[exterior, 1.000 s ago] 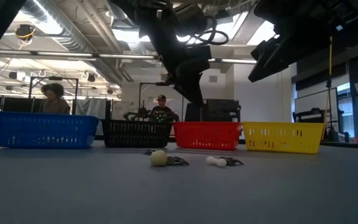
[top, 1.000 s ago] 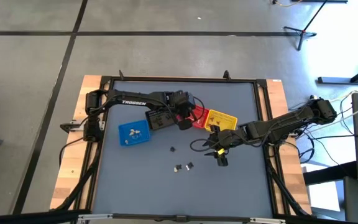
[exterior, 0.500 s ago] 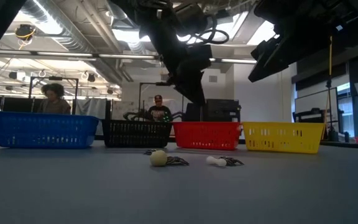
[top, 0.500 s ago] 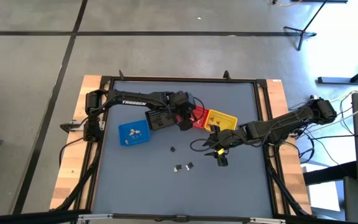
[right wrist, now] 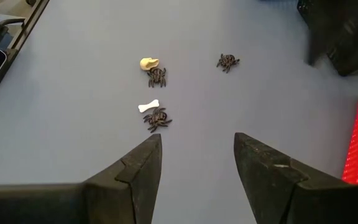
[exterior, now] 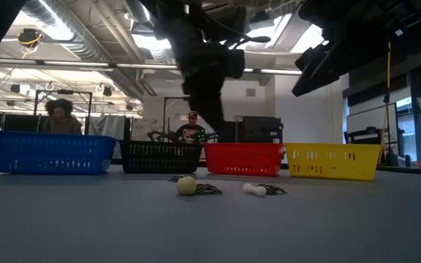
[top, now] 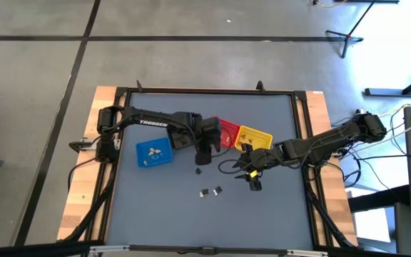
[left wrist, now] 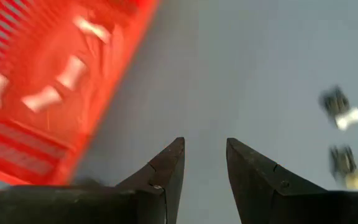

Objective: Sort Halloween decoration
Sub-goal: Put the yellow skull toy into the blue bin

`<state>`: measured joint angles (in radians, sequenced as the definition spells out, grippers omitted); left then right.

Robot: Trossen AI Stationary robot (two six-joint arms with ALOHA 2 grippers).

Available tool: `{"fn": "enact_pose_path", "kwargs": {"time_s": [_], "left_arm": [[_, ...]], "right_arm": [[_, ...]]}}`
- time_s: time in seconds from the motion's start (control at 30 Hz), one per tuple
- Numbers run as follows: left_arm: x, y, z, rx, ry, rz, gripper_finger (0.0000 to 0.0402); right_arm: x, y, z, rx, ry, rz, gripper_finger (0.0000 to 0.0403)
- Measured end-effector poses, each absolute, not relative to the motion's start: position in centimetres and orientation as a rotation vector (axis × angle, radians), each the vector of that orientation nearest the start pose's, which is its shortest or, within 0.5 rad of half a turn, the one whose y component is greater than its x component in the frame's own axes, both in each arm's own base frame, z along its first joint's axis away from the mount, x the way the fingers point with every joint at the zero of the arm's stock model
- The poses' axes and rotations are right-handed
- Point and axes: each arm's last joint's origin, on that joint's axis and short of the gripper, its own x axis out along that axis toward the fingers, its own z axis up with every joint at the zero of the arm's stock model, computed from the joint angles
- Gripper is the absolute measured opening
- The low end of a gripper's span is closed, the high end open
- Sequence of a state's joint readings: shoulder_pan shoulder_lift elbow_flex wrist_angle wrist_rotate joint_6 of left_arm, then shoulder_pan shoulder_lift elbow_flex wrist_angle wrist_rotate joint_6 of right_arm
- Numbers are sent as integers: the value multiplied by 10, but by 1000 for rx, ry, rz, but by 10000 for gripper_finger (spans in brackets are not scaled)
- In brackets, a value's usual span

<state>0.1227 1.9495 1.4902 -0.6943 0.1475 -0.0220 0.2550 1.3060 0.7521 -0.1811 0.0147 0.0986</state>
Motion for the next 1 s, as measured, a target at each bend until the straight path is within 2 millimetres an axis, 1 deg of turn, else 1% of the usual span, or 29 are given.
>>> {"fn": "enact_pose_path", "kwargs": {"time_s": [0.1, 0.33, 0.47, 0.6, 0.73, 1.0], "left_arm": [[397, 31, 204, -155, 1204, -41, 111], [393, 2, 202, -111, 1261, -95, 111], [393, -8, 202, -63, 1263, -80, 112], [393, -15, 202, -70, 1265, -91, 114], [392, -25, 202, -72, 1267, -102, 130], [393, -58, 204, -41, 1225, -205, 180]], "right_arm": [[254, 66, 215, -6, 741, 193, 200], [254, 66, 215, -7, 741, 194, 200], [254, 66, 216, -7, 740, 194, 200], [254, 66, 216, -8, 740, 194, 200], [254, 66, 216, -8, 740, 194, 200], [254, 66, 215, -9, 740, 194, 200]]}}
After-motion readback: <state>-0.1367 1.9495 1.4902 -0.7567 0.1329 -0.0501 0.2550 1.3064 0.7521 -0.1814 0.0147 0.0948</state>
